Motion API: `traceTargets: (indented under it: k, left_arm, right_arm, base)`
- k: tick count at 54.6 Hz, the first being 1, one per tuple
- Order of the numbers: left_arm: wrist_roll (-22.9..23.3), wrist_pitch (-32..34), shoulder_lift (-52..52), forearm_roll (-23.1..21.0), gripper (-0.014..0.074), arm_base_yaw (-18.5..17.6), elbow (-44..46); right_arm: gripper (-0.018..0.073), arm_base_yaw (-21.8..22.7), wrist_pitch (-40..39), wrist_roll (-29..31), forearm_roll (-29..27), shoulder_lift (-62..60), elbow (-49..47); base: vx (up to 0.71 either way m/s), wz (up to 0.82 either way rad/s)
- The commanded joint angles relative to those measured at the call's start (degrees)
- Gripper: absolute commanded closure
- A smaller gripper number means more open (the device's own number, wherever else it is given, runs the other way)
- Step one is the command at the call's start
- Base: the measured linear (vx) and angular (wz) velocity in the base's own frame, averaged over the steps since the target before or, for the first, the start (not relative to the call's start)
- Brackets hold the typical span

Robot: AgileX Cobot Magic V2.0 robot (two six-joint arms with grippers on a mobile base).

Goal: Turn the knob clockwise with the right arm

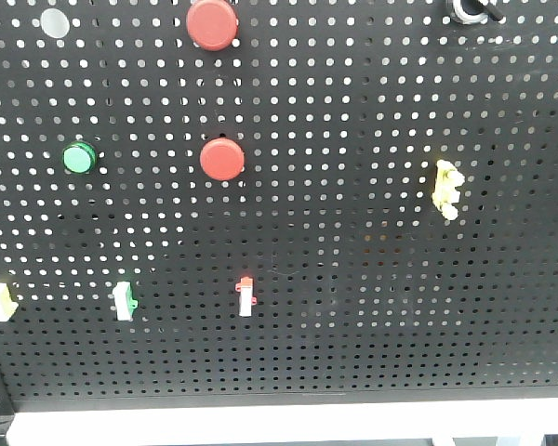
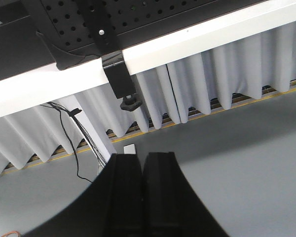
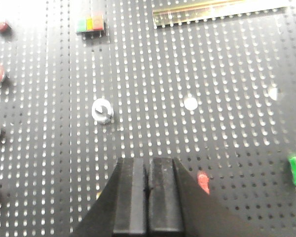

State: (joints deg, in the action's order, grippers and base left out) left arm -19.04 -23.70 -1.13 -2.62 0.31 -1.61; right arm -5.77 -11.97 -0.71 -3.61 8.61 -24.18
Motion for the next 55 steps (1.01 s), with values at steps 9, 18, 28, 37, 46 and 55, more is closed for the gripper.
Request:
traceTargets:
  k: [9, 18, 28, 37, 46, 55]
  left_arm:
    - [0.1, 4.8, -0.5, -0.3, 0.0603, -0.1, -1.2]
    - [0.1, 4.8, -0.5, -0.3, 0.0603, -0.1, -1.2]
    - [0.1, 4.8, -0.5, -0.3, 0.0603, -0.1, -1.2]
    - [0.1, 4.8, -0.5, -0.3, 0.0603, -0.1, -1.2]
    - [0.1, 4.8, -0.5, -0.3, 0.0603, -0.1, -1.2]
    - [0.1, 4.8, -0.5, -0.3, 0.0603, -0.1, -1.2]
  right_arm:
    - [0.0341, 0.1, 0.8, 0.2, 0.3, 9.4, -6.0]
    - [0.0139, 0.1, 0.6, 0.2, 0.3, 12.9, -6.0]
    - [0.0066, 0.1, -0.9, 0.2, 0.9, 15.3, -6.1]
    - [0.0066, 0.0, 4.5, 5.0, 12.0, 20.7, -10.4]
    - [0.0066, -1.9, 6.4, 5.0, 24.0, 30.5, -20.4]
    - [0.0066, -6.1, 6.4, 4.8, 31.8, 41.0, -32.1]
  base:
    - [0.0, 0.0]
    - [0.0, 0.0]
    - [0.0, 0.0]
    - [0.0, 0.0]
    - [0.0, 0.0]
    - [0.0, 0.0]
